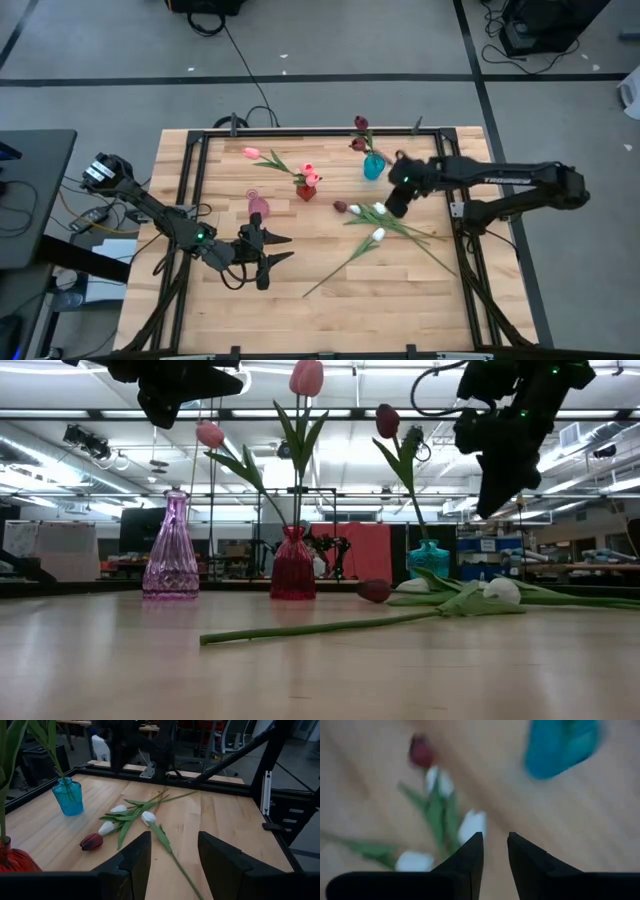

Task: Sort flowers into vase by color
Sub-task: Put the bottom white tulip into the pink vase

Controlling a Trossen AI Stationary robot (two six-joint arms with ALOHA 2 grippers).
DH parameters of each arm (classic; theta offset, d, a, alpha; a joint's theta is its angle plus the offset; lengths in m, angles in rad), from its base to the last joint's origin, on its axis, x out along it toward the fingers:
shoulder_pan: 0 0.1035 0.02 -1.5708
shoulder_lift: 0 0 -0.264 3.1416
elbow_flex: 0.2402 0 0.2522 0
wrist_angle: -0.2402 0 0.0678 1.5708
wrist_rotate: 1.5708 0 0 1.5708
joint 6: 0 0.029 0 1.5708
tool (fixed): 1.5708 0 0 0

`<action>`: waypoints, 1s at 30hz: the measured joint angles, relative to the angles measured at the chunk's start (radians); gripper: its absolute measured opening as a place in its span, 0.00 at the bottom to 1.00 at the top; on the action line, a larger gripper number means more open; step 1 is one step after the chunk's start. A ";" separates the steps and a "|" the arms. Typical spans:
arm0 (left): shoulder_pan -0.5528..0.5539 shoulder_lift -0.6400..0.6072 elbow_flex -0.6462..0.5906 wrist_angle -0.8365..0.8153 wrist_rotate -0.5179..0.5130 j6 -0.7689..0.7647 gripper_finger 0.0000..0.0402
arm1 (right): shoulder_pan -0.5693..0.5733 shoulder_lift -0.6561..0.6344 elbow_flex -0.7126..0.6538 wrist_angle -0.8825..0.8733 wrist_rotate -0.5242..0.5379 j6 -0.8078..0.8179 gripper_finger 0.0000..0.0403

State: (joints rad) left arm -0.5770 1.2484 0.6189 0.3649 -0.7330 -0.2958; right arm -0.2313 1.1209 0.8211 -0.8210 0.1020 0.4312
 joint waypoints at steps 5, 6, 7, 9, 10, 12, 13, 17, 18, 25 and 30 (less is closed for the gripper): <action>0.000 0.000 0.000 0.000 0.000 -0.001 0.42 | 0.115 0.113 0.000 -0.002 -0.039 0.042 0.25; 0.000 0.000 0.000 0.000 0.000 -0.002 0.42 | 0.132 0.132 0.000 0.002 -0.043 0.046 0.25; 0.000 0.000 0.000 0.000 0.000 -0.002 0.42 | 0.150 0.150 0.000 0.007 -0.048 0.051 0.25; 0.000 0.000 0.000 0.000 0.000 -0.002 0.42 | 0.182 0.183 0.000 0.017 -0.071 0.067 0.25; 0.000 0.000 0.000 0.000 0.000 -0.003 0.42 | 0.198 0.200 0.000 0.017 -0.086 0.072 0.25; 0.000 0.000 0.000 0.000 0.000 -0.003 0.42 | 0.232 0.232 0.000 0.020 -0.116 0.076 0.25; 0.000 0.000 0.000 0.000 0.000 -0.003 0.42 | 0.252 0.249 0.000 0.025 -0.127 0.082 0.25; 0.000 0.000 0.000 0.000 0.000 -0.011 0.42 | 0.335 0.306 0.000 0.093 -0.150 0.122 0.25; 0.000 0.000 0.000 0.000 0.000 -0.032 0.42 | 0.357 0.316 0.001 0.113 -0.149 0.131 0.25; 0.021 0.123 0.016 0.036 0.003 -0.210 0.42 | 0.474 0.311 0.041 0.116 -0.014 0.236 0.23; 0.055 0.281 0.121 0.016 0.016 -0.240 0.42 | 0.538 0.245 0.042 0.114 0.087 0.247 0.23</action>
State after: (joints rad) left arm -0.5224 1.5295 0.7397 0.3811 -0.7175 -0.5354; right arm 0.3070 1.3663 0.8627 -0.7071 0.1885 0.6781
